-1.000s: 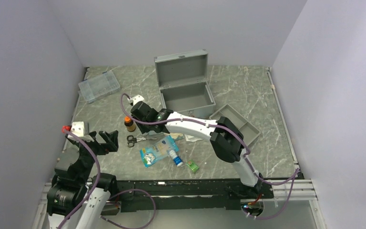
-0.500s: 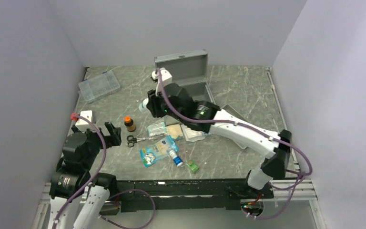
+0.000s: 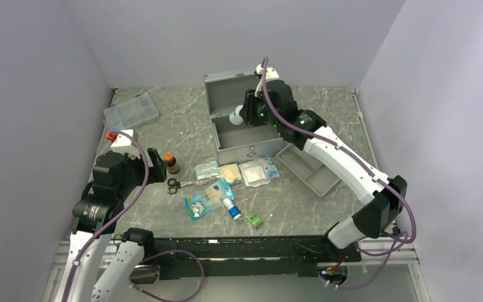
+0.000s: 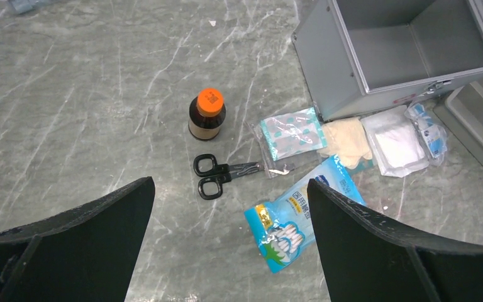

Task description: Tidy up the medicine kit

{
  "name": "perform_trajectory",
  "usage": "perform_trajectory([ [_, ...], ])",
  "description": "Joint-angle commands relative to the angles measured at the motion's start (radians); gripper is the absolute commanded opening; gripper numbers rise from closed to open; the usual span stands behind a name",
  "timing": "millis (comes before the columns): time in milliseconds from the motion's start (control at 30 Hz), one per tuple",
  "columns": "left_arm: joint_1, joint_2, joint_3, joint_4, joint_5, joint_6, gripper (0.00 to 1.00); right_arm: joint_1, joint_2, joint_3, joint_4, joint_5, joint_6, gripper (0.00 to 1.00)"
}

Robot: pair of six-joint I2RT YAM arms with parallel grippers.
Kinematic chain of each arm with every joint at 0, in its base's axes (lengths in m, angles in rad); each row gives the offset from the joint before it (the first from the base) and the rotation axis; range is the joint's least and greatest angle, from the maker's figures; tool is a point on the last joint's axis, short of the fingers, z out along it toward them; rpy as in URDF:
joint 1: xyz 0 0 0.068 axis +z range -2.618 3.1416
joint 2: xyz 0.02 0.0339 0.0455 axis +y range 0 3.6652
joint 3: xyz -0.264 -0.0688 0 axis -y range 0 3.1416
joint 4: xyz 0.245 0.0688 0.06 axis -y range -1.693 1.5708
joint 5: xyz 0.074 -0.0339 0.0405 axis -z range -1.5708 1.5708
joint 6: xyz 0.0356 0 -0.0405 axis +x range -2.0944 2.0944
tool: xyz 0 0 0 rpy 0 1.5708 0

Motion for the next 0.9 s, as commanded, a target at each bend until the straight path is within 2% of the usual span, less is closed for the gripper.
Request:
perform_trajectory([
  [0,0.005,-0.010,-0.018,0.065,0.038,-0.030,0.99,-0.087,0.010,-0.014,0.046,-0.164,0.054,0.00],
  [300,0.004,-0.004,-0.055,0.082,0.057,-0.031,0.99,-0.208,0.134,-0.045,0.120,-0.385,0.150,0.00],
  [867,0.004,-0.044,-0.114,0.118,0.127,-0.032,0.99,-0.281,0.410,0.009,0.205,-0.605,0.288,0.00],
])
